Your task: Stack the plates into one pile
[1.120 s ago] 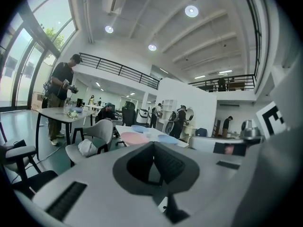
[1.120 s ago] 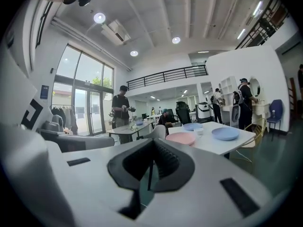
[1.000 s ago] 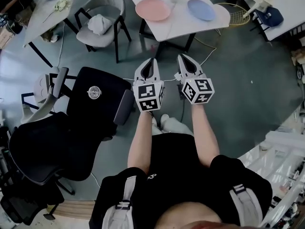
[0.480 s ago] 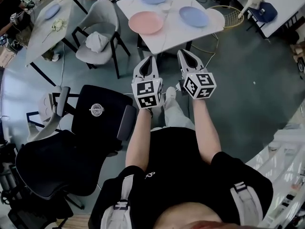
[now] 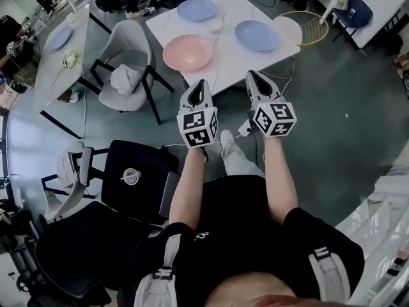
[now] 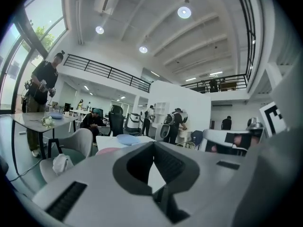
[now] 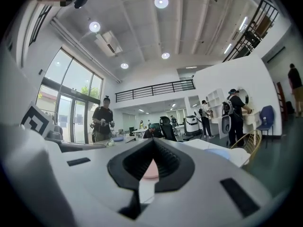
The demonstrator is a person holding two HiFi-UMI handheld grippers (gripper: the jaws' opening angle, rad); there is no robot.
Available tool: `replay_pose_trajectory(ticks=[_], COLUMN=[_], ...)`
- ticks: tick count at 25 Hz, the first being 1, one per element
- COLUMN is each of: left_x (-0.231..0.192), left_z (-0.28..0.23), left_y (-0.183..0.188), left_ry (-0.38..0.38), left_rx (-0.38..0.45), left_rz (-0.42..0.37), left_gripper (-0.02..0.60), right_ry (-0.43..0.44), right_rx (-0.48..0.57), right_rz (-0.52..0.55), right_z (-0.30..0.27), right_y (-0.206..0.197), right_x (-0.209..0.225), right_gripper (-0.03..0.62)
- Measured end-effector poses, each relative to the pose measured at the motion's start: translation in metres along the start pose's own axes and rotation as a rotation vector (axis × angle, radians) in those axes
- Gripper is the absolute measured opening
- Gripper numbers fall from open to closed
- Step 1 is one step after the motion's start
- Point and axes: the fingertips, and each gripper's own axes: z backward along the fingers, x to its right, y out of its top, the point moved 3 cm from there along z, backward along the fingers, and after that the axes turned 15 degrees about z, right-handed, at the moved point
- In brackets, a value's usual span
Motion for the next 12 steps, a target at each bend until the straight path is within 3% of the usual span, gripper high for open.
replay_pose_trajectory(ticks=[4, 12], left_x=[-0.002, -0.081], left_z=[-0.04, -0.102], left_y=[-0.021, -0.054], left_ry=[0.027, 0.327], left_rx=[-0.045, -0.134], left_rz=[0.0, 0.091], left_gripper=[0.015, 0.015], right_ry=[-0.006, 0.202], right_rx=[-0.033, -0.152], right_rz=[-0.045, -0.097], right_z=[-0.033, -0.136], right_y=[-0.027, -0.09], right_x=[0.037, 0.038], right_gripper=[0.008, 0.009])
